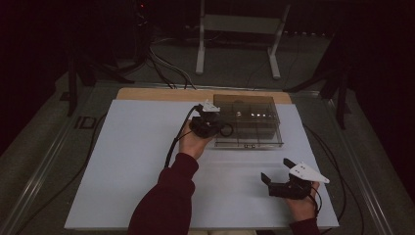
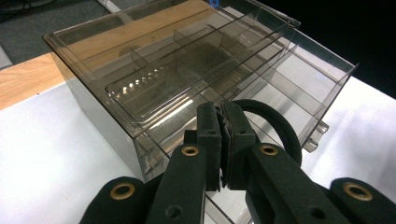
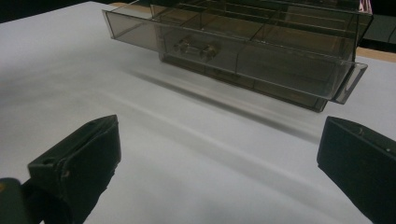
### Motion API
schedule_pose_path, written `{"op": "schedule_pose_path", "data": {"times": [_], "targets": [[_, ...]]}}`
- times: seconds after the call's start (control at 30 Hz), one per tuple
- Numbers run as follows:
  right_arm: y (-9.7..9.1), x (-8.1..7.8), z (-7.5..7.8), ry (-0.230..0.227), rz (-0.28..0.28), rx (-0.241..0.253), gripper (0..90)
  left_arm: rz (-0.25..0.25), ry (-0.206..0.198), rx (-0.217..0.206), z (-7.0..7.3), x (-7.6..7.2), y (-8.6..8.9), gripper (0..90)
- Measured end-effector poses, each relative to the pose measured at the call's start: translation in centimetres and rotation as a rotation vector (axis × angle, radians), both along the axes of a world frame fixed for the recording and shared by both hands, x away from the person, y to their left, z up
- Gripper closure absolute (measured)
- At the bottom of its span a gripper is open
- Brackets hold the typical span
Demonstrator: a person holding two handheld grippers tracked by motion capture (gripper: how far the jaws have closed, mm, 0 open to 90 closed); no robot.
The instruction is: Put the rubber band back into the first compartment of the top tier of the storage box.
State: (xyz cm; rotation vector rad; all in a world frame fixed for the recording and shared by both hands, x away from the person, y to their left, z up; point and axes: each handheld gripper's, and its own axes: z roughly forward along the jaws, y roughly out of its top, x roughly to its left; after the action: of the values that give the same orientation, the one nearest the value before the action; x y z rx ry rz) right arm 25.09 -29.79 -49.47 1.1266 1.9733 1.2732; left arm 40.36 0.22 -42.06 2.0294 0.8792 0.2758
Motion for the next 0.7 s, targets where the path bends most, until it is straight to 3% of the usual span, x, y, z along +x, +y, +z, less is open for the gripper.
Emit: {"op": "schedule_pose_path", "data": {"times": [0.7], "targets": [[0.0, 0.0, 0.1, 0.001, 0.001, 0.001, 0.0, 0.012, 0.011, 0.029, -1.3, 0.2, -1.1, 88.6]]}}
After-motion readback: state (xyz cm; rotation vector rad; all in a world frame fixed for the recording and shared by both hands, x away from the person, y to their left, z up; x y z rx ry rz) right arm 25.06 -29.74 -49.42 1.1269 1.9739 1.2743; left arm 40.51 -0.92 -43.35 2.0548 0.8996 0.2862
